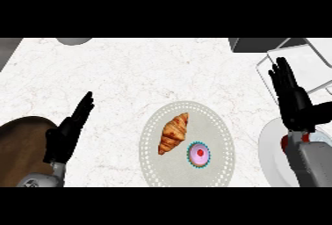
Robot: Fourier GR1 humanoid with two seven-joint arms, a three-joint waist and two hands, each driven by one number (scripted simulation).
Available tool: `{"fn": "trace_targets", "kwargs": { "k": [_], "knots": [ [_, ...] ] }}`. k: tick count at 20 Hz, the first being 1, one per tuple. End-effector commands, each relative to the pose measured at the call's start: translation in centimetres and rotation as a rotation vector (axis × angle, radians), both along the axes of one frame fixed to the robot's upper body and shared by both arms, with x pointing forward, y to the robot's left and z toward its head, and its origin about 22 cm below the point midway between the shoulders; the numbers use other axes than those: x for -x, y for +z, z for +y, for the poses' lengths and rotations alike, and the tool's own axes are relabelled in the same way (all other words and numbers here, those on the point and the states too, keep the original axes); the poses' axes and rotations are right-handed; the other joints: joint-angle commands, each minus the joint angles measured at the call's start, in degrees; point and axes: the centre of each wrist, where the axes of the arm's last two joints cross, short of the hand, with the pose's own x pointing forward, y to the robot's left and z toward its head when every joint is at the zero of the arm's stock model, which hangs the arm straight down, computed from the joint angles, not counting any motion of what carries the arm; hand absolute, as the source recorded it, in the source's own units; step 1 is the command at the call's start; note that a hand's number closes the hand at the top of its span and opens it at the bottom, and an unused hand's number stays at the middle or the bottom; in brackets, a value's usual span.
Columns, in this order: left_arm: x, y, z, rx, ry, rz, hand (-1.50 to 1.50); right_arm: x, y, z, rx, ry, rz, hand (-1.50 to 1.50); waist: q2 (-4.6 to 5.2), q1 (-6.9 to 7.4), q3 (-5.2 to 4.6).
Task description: Pick the cupcake from the placemat and place it in the tiered shelf
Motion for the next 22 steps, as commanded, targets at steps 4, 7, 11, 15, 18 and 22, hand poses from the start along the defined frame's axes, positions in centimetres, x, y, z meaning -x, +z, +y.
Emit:
{"fn": "trace_targets", "kwargs": {
  "k": [4, 7, 11, 15, 18, 22],
  "knots": [
    [-1.2, 0.6, -0.8, -0.01, 0.036, -0.099, 0.0, 5.2, 0.3, 2.3, -0.062, -0.281, 0.087, -1.5, -0.45, -1.36, 0.47],
    [-0.8, 0.5, -0.7, 0.034, 0.033, -0.055, 0.0, 3.4, 3.3, 4.8, -0.594, -0.311, -0.048, -1.5, -3.25, -3.74, 3.15],
    [-1.4, 1.6, -0.7, 0.022, 0.05, -0.109, 0.0, 9.8, -5.2, -5.5, 0.26, -0.786, 0.252, 1.5, 0.53, -4.94, -0.2],
    [-1.6, 1.0, -0.9, 0.029, 0.029, -0.094, 0.0, 11.9, -6.3, 1.8, 0.09, -1.032, 0.096, -1.5, -0.14, -3.1, 0.46],
    [-1.2, 0.4, -2.7, 0.02, 0.001, -0.082, 0.0, 13.8, -3.8, 4.6, 0.021, -1.057, -0.04, -1.5, -0.33, -1.58, 0.63],
    [-2.0, 1.3, -3.6, 0.033, -0.021, -0.087, 0.0, 17.7, -2.5, 8.2, -0.009, -0.857, -0.029, -1.5, -0.08, -0.05, 0.61]
  ]
}}
